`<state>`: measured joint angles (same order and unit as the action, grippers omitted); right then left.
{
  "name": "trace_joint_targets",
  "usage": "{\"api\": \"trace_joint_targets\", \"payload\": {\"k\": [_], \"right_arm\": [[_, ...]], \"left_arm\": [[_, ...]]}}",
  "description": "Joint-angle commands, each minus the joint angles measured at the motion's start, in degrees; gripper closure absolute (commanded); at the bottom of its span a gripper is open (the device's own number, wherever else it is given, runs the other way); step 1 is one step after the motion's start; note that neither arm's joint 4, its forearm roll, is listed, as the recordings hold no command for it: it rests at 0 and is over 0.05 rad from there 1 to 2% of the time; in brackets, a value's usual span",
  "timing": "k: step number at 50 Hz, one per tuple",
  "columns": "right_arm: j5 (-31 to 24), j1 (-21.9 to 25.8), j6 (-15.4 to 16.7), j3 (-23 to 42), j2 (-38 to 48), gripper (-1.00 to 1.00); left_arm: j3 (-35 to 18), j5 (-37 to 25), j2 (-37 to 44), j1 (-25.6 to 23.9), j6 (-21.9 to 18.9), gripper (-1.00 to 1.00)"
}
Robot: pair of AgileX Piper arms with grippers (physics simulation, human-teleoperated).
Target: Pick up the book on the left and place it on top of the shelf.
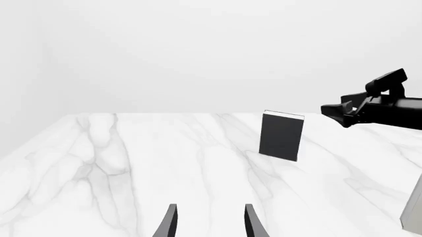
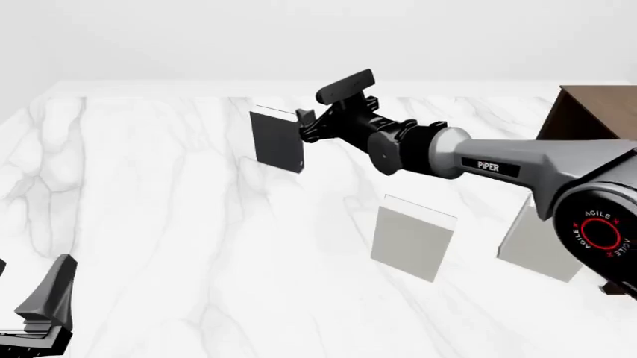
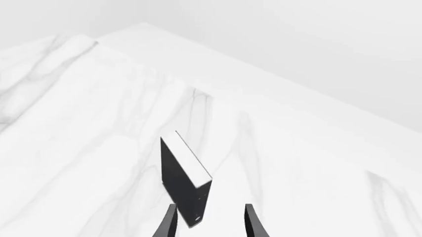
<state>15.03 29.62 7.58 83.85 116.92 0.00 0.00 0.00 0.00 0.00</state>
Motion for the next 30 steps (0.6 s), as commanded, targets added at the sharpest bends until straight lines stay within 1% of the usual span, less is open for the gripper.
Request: {"api": "trace_joint_targets", "payload": {"k": [1,22,30], "right_arm": [[-0.4,0.0,-0.1,2.8,2.9,-1.00],[0.6,1.3,-1.0,3.9,5.6,-1.00],[0.6,1.3,-1.3,5.3,7.6,-1.00]], "left_arm": [[0.0,0.0,0.0,0.0,0.0,-1.00],[0.0,0.0,0.0,0.0,0.0,-1.00],[0.0,0.0,0.0,0.0,0.0,-1.00]]}}
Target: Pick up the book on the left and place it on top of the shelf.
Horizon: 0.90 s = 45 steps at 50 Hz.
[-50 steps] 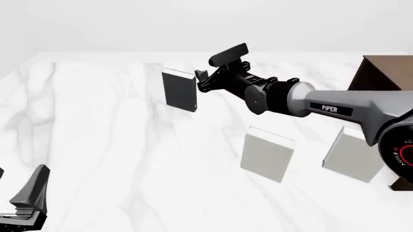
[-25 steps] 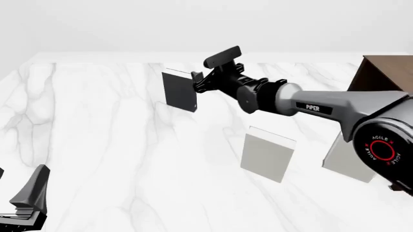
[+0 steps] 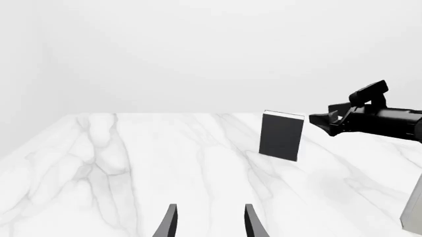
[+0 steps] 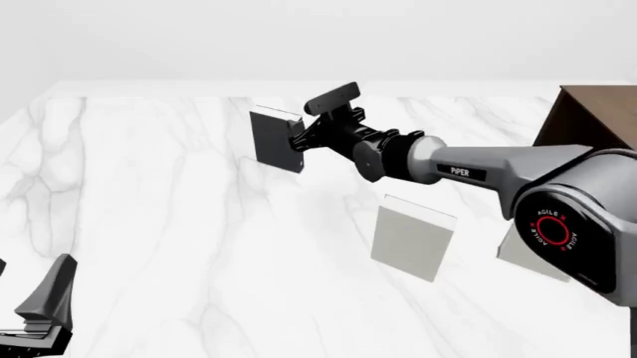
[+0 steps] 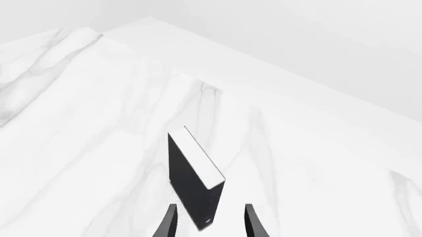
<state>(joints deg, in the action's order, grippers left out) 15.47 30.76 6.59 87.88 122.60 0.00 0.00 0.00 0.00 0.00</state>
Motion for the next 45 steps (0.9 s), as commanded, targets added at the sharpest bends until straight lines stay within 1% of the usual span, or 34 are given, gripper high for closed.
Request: {"api": "trace_joint_targets", "payload": {"k": [1,13,23,45], "right_arm": [[0.1,0.2,-0.3,1.3,1.9,-1.00],[-0.4,0.0,-0.5,4.6,4.5,-1.00],[-0.8,-0.2,-0.2,5.9,5.7,-1.00],[-1.1,-0.5,-1.2,9.6,9.5,-1.00]], "left_arm": [[0.0,0.0,0.0,0.0,0.0,-1.00],[0.0,0.0,0.0,0.0,0.0,-1.00],[0.0,0.0,0.0,0.0,0.0,-1.00],[0.0,0.0,0.0,0.0,0.0,-1.00]]}}
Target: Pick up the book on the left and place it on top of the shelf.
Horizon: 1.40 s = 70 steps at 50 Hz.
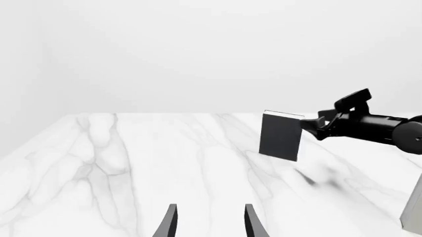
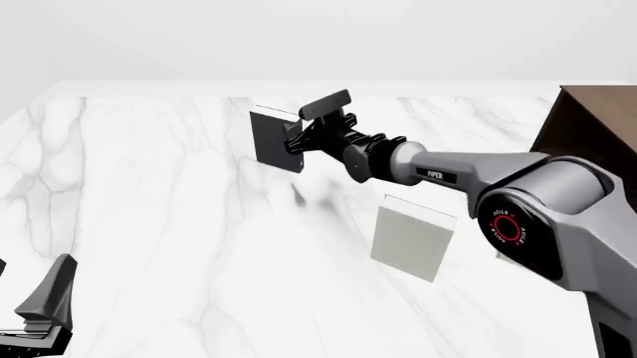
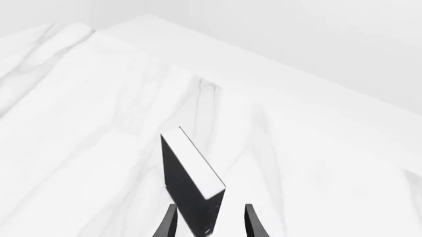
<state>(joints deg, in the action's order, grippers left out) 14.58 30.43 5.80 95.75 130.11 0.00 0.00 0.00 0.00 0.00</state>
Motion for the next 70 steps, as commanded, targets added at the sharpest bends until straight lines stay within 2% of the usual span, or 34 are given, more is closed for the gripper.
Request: {"api": "trace_joint_targets", "payload": {"k": [1,70], "right_arm": [[-0.1,-0.1,-0.4,1.8,2.1,-1.00],[-4.5,0.5,-1.1,13.8,12.1,-1.00]], "left_arm": [[0.0,0.0,0.0,0.0,0.0,-1.00],[0.0,0.0,0.0,0.0,0.0,-1.00]]}}
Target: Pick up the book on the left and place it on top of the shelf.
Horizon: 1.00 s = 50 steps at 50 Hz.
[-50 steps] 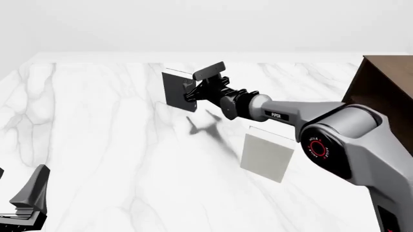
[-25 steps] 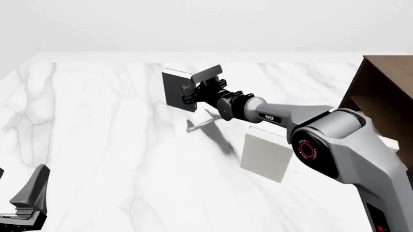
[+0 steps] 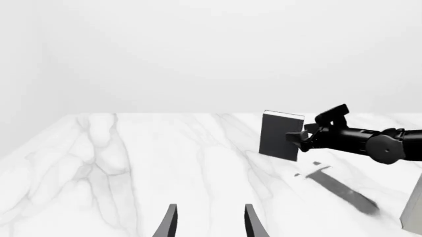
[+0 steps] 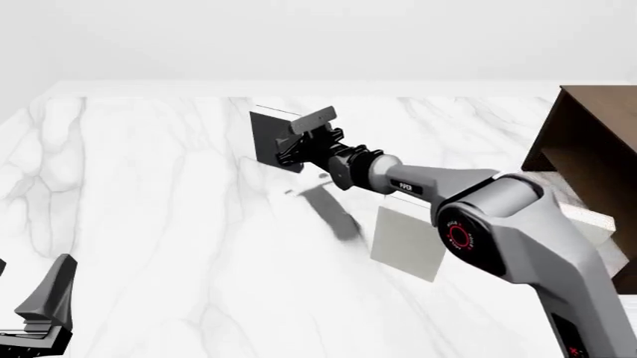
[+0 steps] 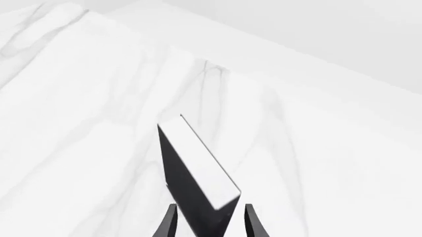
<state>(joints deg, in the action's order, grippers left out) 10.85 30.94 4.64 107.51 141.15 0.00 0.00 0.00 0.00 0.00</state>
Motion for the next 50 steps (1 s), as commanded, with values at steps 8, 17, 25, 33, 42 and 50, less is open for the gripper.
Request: {"api": "trace_joint_targets", "payload": {"k": [8,17,25,33,42,50], "right_arm": [[-0.7,0.2,0.0,2.3,1.4,-1.00],[-0.4,0.1,0.0,2.2,1.6,-1.00],[-0.8,-0.4,0.9,3.2,2.3,1.00],[0.3,-0.4,1.6,1.8,1.6,1.00],[4.0,-0.7,1.4,-5.1,-4.4,1.00],[8.1,-0.4,0.9,-14.5,-12.5,1.00]], "left_arm": [[0.0,0.0,0.0,0.0,0.0,-1.00],[0.0,0.0,0.0,0.0,0.0,-1.00],[0.0,0.0,0.0,0.0,0.0,-1.00],[0.0,0.0,0.0,0.0,0.0,-1.00],[0.0,0.0,0.0,0.0,0.0,-1.00],[0.0,0.0,0.0,0.0,0.0,-1.00]]}}
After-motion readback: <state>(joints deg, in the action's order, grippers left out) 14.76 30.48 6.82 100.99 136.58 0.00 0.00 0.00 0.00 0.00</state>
